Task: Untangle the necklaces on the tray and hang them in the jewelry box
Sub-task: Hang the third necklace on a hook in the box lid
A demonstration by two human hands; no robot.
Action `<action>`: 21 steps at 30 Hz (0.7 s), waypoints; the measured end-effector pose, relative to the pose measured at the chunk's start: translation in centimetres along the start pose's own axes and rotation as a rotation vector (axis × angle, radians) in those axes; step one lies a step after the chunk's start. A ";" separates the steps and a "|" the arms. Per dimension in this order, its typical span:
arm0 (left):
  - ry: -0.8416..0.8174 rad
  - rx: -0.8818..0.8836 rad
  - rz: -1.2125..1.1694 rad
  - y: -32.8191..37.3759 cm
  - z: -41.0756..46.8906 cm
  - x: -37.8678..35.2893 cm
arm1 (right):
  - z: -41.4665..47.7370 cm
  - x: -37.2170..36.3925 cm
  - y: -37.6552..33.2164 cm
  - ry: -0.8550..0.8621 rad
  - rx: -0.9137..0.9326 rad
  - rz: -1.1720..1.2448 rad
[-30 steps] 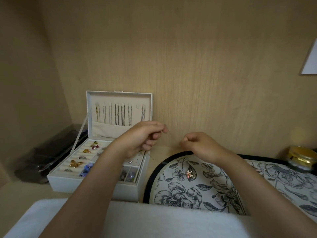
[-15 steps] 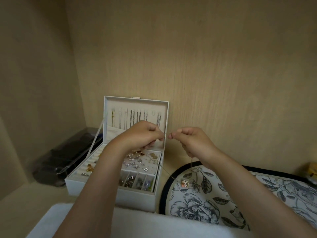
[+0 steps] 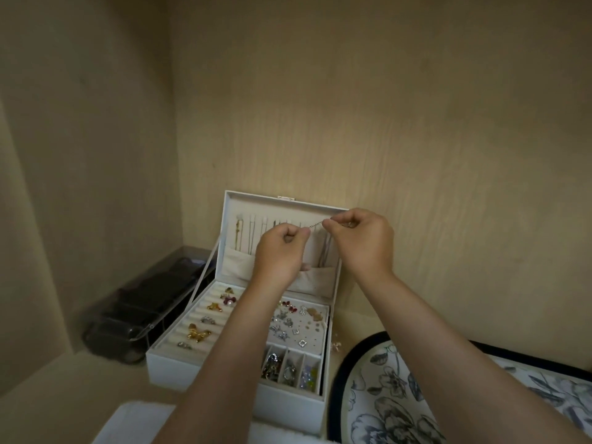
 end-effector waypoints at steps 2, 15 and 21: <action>0.040 -0.040 0.114 0.1 0.9 -0.2 | -0.1 -0.1 0.1 0.044 0.000 -0.045; 0.033 0.061 0.342 -2.2 1.5 -0.4 | -1.1 -1.1 -0.4 0.010 0.173 -0.427; -0.100 0.100 0.182 -2.0 -0.4 -0.7 | -3.9 -1.9 1.6 -0.283 0.031 -0.447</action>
Point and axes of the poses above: each hand's wrist, its own z-axis towards the middle knuckle, its own x-axis out of the back of the hand, y = z × x, the point moved 9 cm from there along z, towards the middle knuckle, and after that the axes turned 12 degrees about y, right-handed, at the moved point
